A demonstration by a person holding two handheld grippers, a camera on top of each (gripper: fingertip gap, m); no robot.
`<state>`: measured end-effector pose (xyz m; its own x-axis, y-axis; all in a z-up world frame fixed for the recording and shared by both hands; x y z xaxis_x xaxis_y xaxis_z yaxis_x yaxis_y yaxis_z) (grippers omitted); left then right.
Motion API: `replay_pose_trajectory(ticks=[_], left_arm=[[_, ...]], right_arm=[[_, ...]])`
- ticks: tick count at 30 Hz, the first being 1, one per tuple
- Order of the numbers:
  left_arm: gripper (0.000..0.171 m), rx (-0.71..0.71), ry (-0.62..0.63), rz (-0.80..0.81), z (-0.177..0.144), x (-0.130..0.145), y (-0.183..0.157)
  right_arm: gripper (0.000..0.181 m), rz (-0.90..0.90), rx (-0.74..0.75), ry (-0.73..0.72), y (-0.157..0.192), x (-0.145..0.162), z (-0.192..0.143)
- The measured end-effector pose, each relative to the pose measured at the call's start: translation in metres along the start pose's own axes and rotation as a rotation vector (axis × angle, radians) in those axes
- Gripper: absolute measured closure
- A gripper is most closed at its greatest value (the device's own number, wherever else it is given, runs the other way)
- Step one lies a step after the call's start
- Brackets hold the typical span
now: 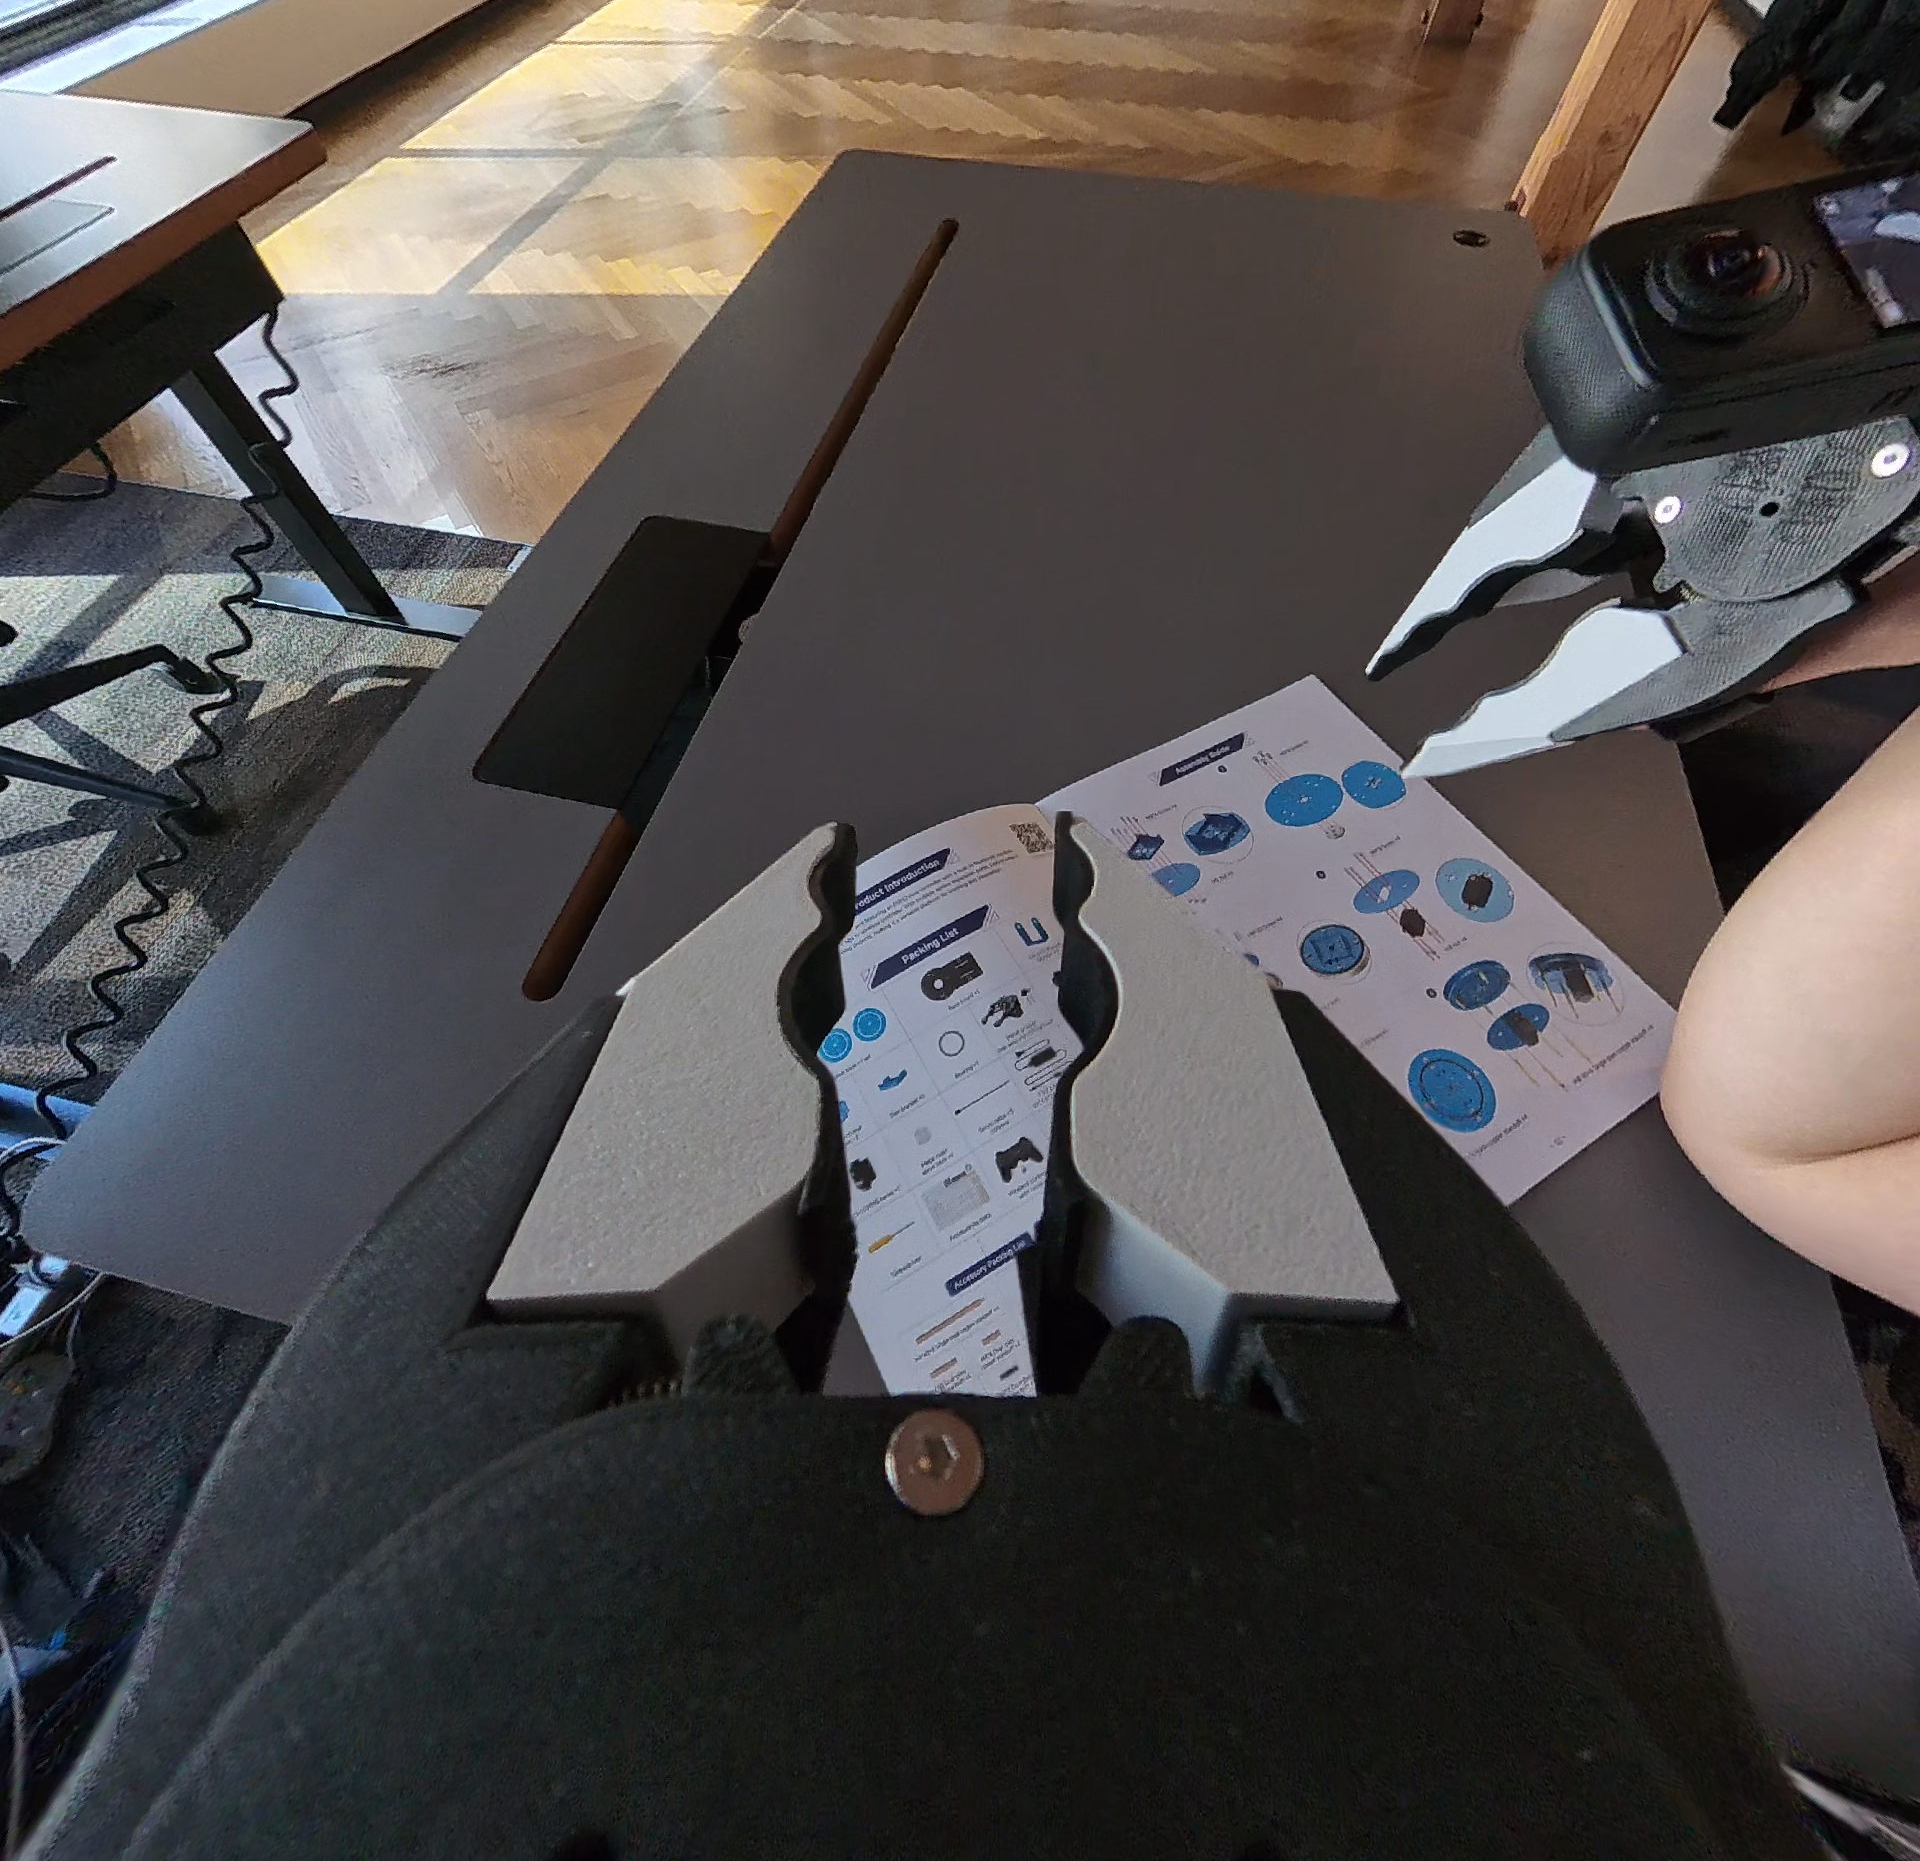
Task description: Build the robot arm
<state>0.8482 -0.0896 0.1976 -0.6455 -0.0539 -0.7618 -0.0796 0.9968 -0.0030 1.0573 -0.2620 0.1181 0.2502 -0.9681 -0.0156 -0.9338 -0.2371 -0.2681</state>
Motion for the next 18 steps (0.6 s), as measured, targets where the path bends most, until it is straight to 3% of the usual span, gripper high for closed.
replay_pose_trajectory(ticks=[5,7,12,15,18], left_arm=[[0.138,0.013,-0.084,-0.179,-0.006,0.004,0.006],[0.139,0.039,-0.195,-0.209,-0.015,0.013,-0.004],[0.141,0.166,-0.495,-0.329,-0.061,0.079,-0.047],[0.14,0.136,-0.482,-0.348,-0.092,0.122,-0.068],[0.14,0.077,-0.431,-0.34,-0.116,0.165,-0.093]], right_arm=[[0.143,-0.062,-0.013,-0.085,0.001,-0.001,-0.007],[0.146,-0.049,0.005,-0.146,-0.002,0.0,-0.014],[0.147,-0.039,0.108,-0.303,0.004,-0.005,-0.042],[0.146,-0.059,0.204,-0.392,0.029,-0.011,-0.066],[0.147,-0.124,0.27,-0.505,0.079,-0.019,-0.094]])
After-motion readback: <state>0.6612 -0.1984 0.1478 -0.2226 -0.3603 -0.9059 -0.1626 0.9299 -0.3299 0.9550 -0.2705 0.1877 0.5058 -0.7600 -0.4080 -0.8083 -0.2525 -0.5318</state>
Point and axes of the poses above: each gripper's, where its closed fingertips meet, z out along the fingers, x out of its underside, y = z × x across the jaws, the point moved 9 cm from there along -z, back along the fingers, and after that the axes turned 14 degrees about y, right-handed, at the moved point
